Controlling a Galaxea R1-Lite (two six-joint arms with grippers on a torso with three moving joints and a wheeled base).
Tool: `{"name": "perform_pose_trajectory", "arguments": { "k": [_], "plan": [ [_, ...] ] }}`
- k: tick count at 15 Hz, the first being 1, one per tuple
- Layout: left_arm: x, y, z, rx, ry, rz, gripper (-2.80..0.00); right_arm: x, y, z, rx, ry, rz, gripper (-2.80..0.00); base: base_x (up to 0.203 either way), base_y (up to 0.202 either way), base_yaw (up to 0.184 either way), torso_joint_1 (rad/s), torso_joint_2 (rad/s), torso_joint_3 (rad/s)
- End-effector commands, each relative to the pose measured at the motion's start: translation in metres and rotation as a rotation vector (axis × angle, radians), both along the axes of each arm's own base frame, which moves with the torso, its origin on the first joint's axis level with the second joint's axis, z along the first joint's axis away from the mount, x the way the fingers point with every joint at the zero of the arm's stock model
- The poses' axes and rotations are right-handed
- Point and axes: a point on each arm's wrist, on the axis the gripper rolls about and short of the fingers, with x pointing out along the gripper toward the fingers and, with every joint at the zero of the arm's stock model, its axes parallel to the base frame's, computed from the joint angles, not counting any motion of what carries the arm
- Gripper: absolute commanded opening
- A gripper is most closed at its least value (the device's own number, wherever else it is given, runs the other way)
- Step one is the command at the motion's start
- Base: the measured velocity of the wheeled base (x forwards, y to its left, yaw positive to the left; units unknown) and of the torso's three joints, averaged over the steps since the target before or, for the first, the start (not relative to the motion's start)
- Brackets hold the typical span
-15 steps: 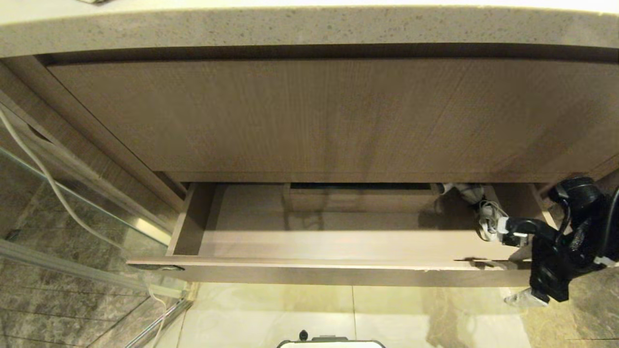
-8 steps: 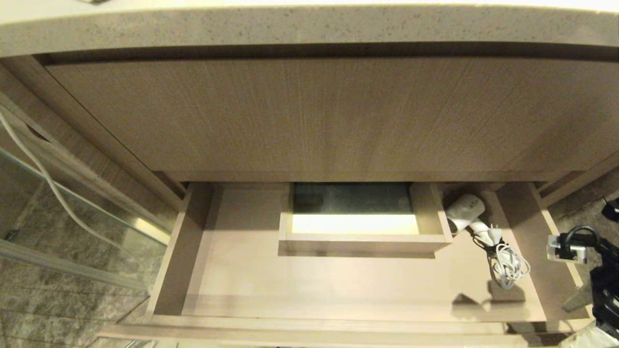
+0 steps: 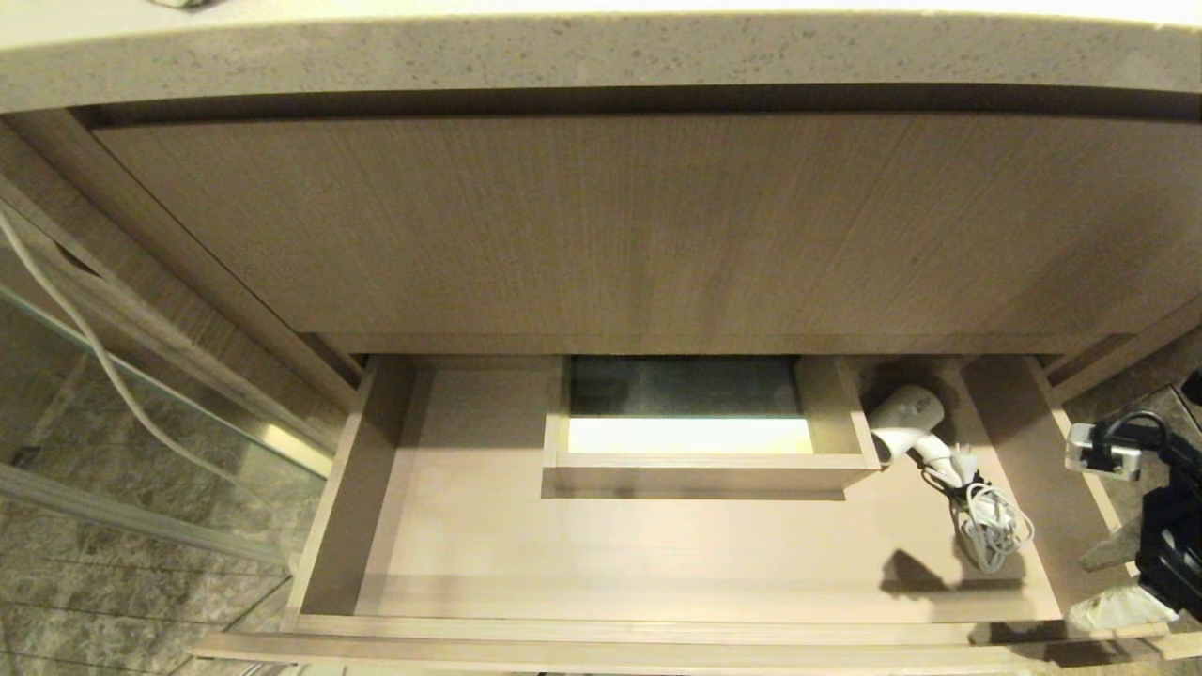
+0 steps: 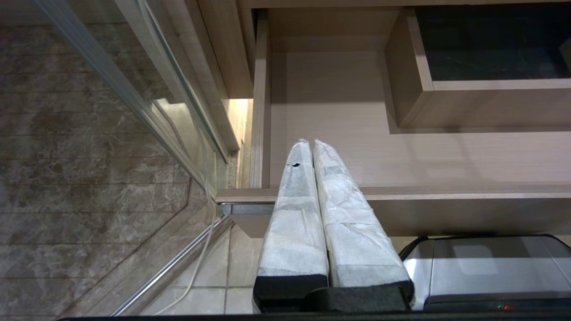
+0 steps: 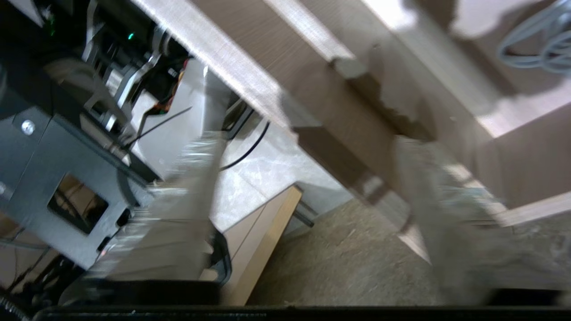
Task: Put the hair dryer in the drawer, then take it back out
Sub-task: Take the hairdryer out
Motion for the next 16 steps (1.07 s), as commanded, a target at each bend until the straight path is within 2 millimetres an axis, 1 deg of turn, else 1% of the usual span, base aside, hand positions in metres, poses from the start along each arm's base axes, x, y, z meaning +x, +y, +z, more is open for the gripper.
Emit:
{"name": "perform_pose_trajectory", "arguments": {
  "k": [1,4,7,9,11,14,15,16],
  "plan": [
    [0.000,0.000,0.000,0.001,0.000,0.000,-2.80,-0.001,-0.002,0.002,-0.003,-0.014,-0.009,-2.80,0.000,0.000,0.000,0.000,0.00,0.000],
    [0.000,0.000,0.000,0.000,0.000,0.000,-2.80,0.003,-0.006,0.007,-0.007,-0.059,-0.092,-2.80,0.000,0.000,0.000,0.000,0.00,0.000],
    [0.000,0.000,0.000,0.001,0.000,0.000,-2.80,0.023,-0.014,0.006,-0.006,-0.158,-0.231,-2.80,0.000,0.000,0.000,0.000,0.00,0.000],
    [0.000,0.000,0.000,0.000,0.000,0.000,-2.80,0.035,-0.019,0.003,-0.004,-0.215,-0.285,-2.80,0.000,0.000,0.000,0.000,0.00,0.000],
    [0.000,0.000,0.000,0.001,0.000,0.000,-2.80,0.044,-0.026,-0.004,-0.006,-0.235,-0.310,-2.80,0.000,0.000,0.000,0.000,0.00,0.000],
    [0.000,0.000,0.000,0.001,0.000,0.000,-2.80,0.059,-0.041,-0.026,-0.004,-0.218,-0.340,-2.80,0.000,0.000,0.000,0.000,0.00,0.000],
    [0.000,0.000,0.000,0.001,0.000,0.000,-2.80,0.065,-0.045,-0.034,-0.003,-0.216,-0.344,0.00,0.000,0.000,0.000,0.000,0.00,0.000],
    [0.000,0.000,0.000,0.001,0.000,0.000,-2.80,0.072,-0.048,-0.040,-0.004,-0.220,-0.345,0.00,0.000,0.000,0.000,0.000,0.00,0.000]
  ]
}}
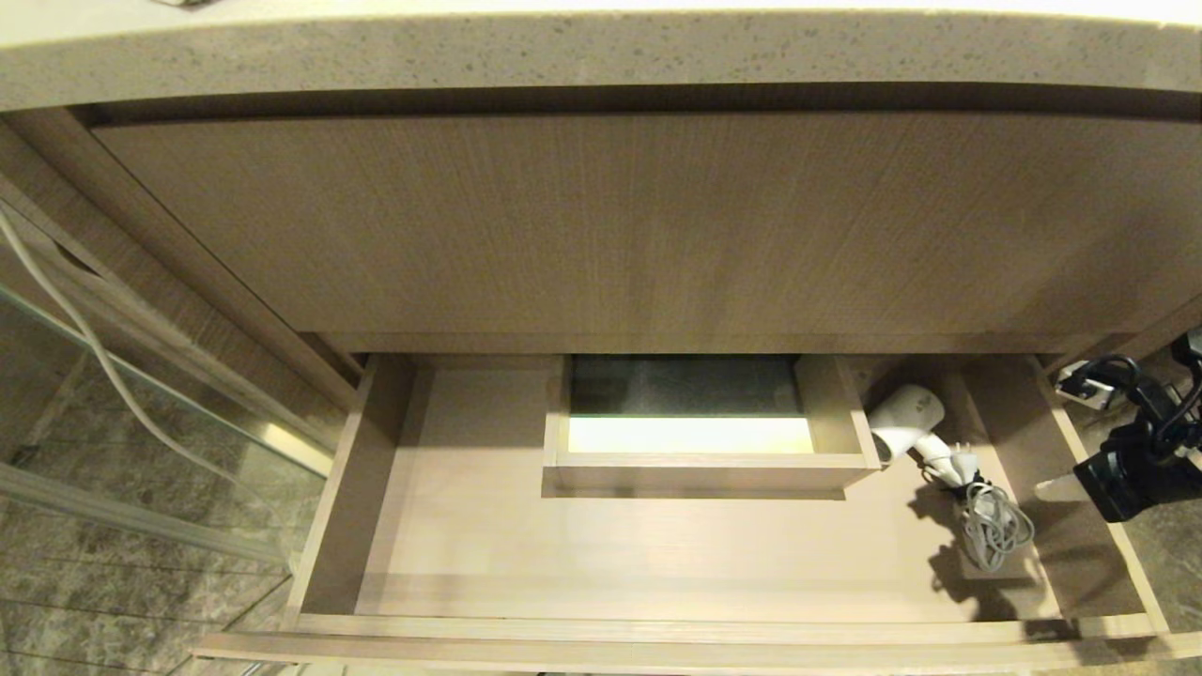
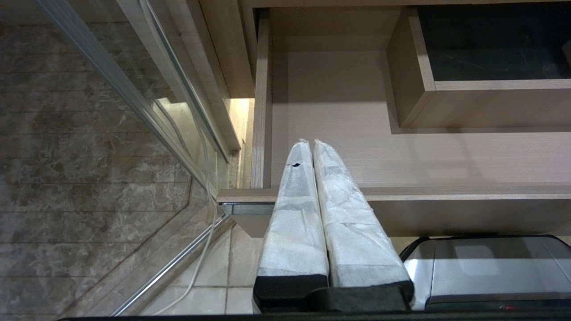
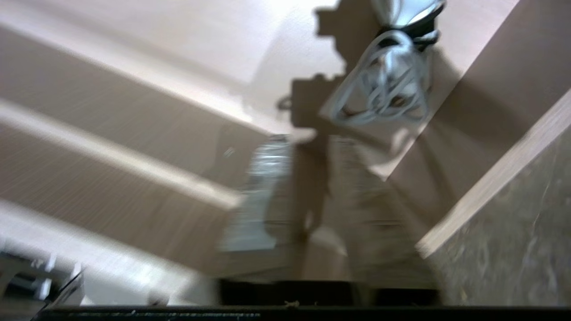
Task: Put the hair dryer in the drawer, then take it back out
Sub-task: Take the hairdryer out
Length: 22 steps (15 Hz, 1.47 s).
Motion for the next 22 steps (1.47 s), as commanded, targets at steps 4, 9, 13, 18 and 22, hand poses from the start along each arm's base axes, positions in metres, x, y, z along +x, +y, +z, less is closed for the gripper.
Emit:
{"name": "perform_pose_trajectory", "arguments": {
  "k": [4,9,13,18,22],
  "plan": [
    [0.000,0.000,0.000,0.001,0.000,0.000,-2.80,0.036,-0.017,-0.047,0.027,-0.012,0.015,0.00,0.000,0.000,0.000,0.000,0.00,0.000],
    [0.000,0.000,0.000,-0.001,0.000,0.000,-2.80,0.039,-0.029,-0.058,0.100,-0.086,0.052,0.00,0.000,0.000,0.000,0.000,0.00,0.000],
    [0.000,0.000,0.000,0.001,0.000,0.000,-2.80,0.050,-0.036,-0.075,0.075,-0.095,0.052,0.00,0.000,0.000,0.000,0.000,0.00,0.000],
    [0.000,0.000,0.000,0.001,0.000,0.000,-2.80,0.061,-0.041,-0.086,-0.003,-0.085,0.084,0.00,0.000,0.000,0.000,0.000,0.00,0.000],
    [0.000,0.000,0.000,-0.001,0.000,0.000,-2.80,0.073,-0.041,-0.103,-0.060,-0.082,0.148,0.00,0.000,0.000,0.000,0.000,0.00,0.000]
  ]
}}
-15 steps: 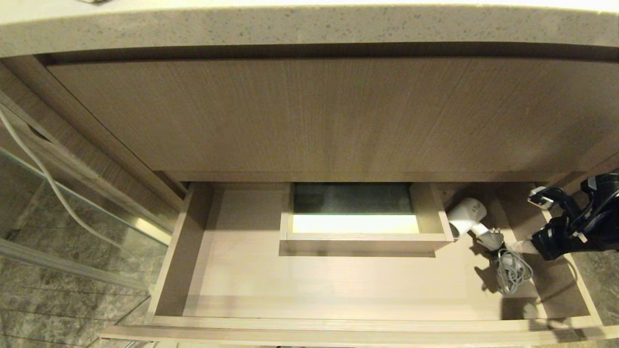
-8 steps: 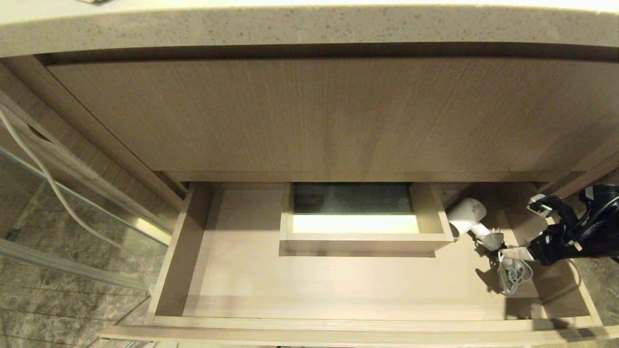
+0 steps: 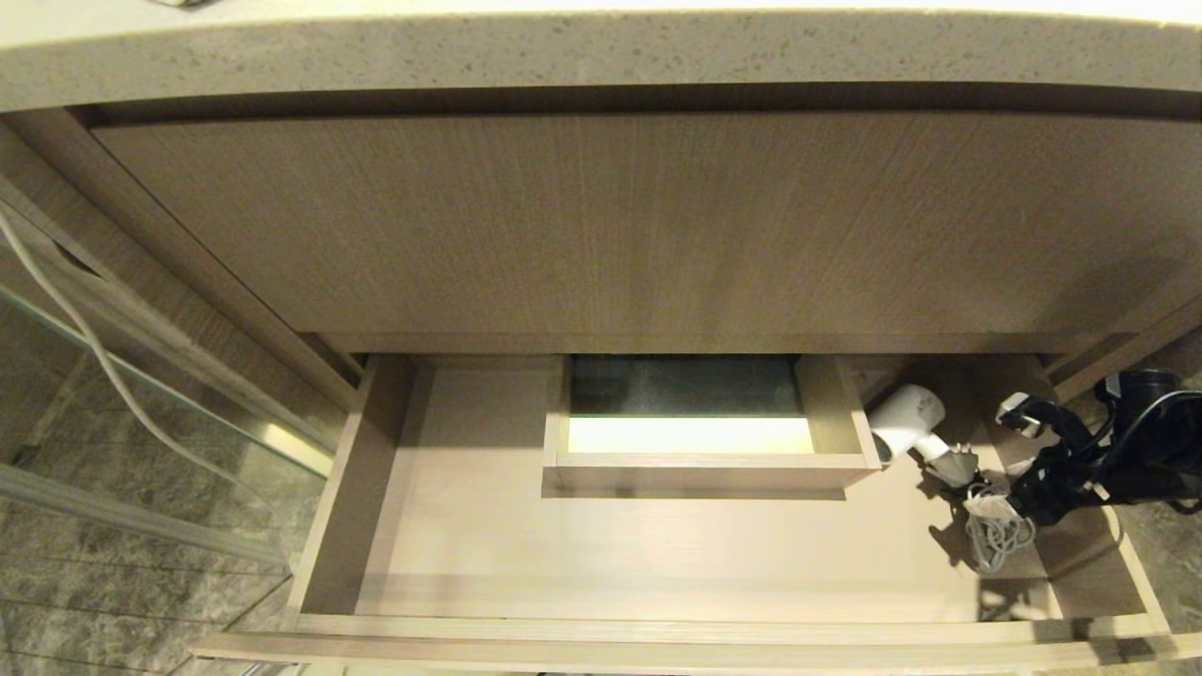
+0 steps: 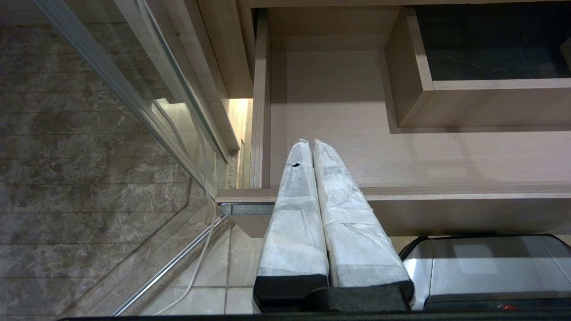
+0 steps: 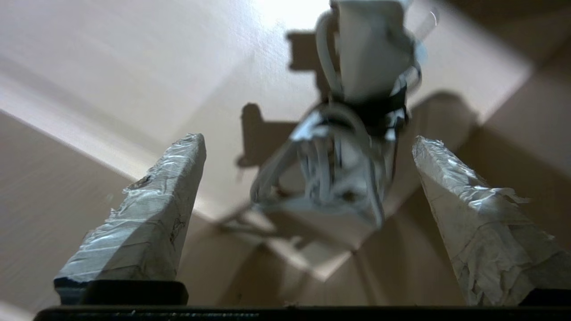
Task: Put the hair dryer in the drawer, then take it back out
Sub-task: Take the hairdryer out
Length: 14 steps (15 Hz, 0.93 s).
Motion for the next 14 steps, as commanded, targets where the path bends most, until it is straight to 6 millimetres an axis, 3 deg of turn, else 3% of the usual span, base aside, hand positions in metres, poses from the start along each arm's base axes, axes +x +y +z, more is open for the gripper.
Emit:
{"name": "perform_pose_trajectory", "arguments": {
  "k": [1,3,5,9,14],
  "plan": [
    [0.000,0.000,0.000,-0.001,0.000,0.000,-2.80,0.008,0.000,-0.016,-0.001,0.001,0.016,0.00,0.000,0.000,0.000,0.000,0.00,0.000],
    [0.000,0.000,0.000,-0.001,0.000,0.000,-2.80,0.014,-0.001,-0.018,-0.017,-0.019,0.022,0.00,0.000,0.000,0.000,0.000,0.00,0.000],
    [0.000,0.000,0.000,-0.001,0.000,0.000,-2.80,0.028,-0.006,-0.035,-0.043,-0.018,0.021,0.00,0.000,0.000,0.000,0.000,0.00,0.000],
    [0.000,0.000,0.000,0.001,0.000,0.001,-2.80,0.044,-0.008,-0.048,-0.080,-0.053,0.023,0.00,0.000,0.000,0.000,0.000,0.00,0.000],
    [0.000,0.000,0.000,0.001,0.000,0.000,-2.80,0.048,-0.008,-0.054,-0.077,-0.054,0.021,0.00,0.000,0.000,0.000,0.000,0.00,0.000]
  ]
}}
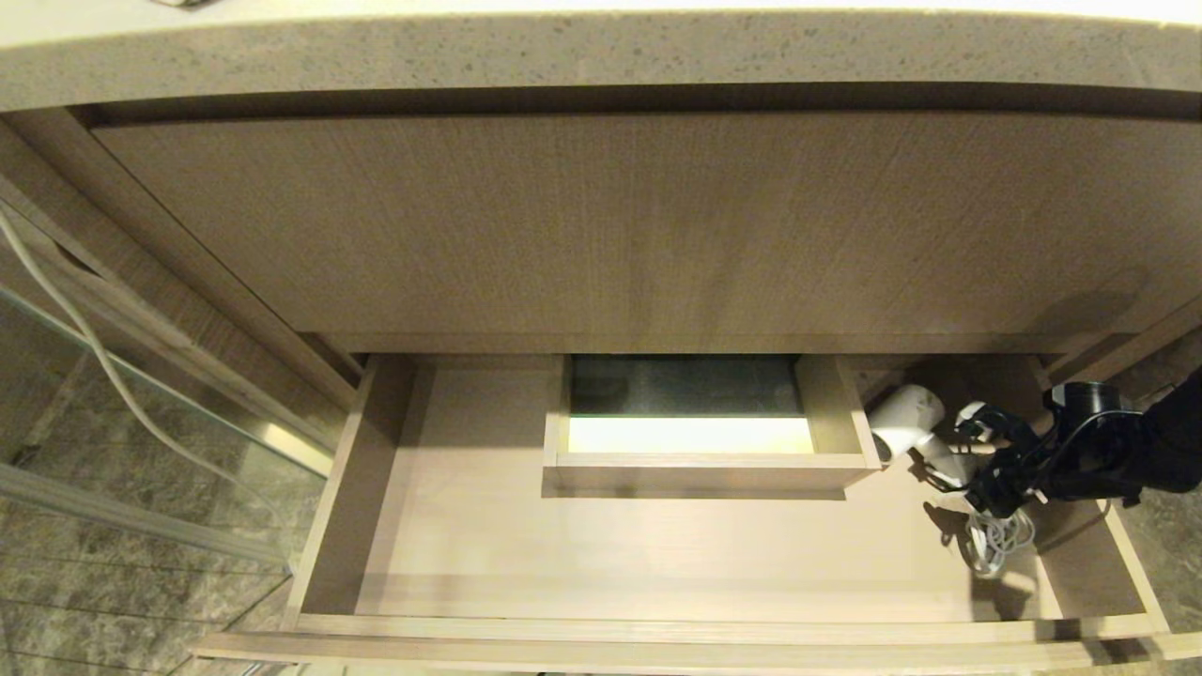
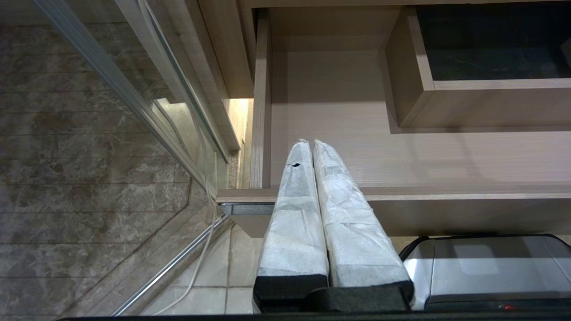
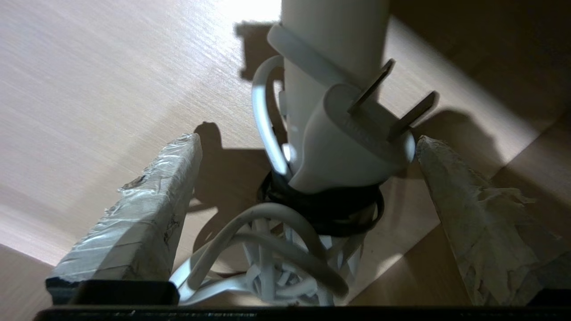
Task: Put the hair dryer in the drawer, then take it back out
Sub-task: Take the hairdryer out
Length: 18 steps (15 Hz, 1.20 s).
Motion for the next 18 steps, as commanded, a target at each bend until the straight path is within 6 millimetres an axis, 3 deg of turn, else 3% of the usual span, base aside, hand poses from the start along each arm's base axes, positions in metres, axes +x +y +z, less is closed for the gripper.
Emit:
{"name": "perform_pose_trajectory", "arguments": {
  "k": [1,10,11,16,18],
  "plan": [
    [0.000,0.000,0.000,0.001,0.000,0.000,-2.80,0.001,-0.001,-0.004,0.000,0.002,0.005,0.00,0.000,0.000,0.000,0.000,0.00,0.000],
    [0.000,0.000,0.000,0.001,0.000,0.000,-2.80,0.007,-0.003,-0.012,0.014,0.005,-0.012,0.00,0.000,0.000,0.000,0.000,0.00,0.000],
    [0.000,0.000,0.000,-0.001,0.000,0.000,-2.80,0.007,-0.003,-0.011,0.013,0.003,-0.012,-2.80,0.000,0.000,0.000,0.000,0.00,0.000],
    [0.000,0.000,0.000,0.001,0.000,0.000,-2.80,0.006,-0.003,-0.006,0.009,-0.003,-0.011,-2.80,0.000,0.000,0.000,0.000,0.00,0.000],
    [0.000,0.000,0.000,0.001,0.000,0.001,-2.80,0.002,-0.002,0.012,-0.001,-0.026,-0.013,-2.80,0.000,0.000,0.000,0.000,0.00,0.000]
  ]
}}
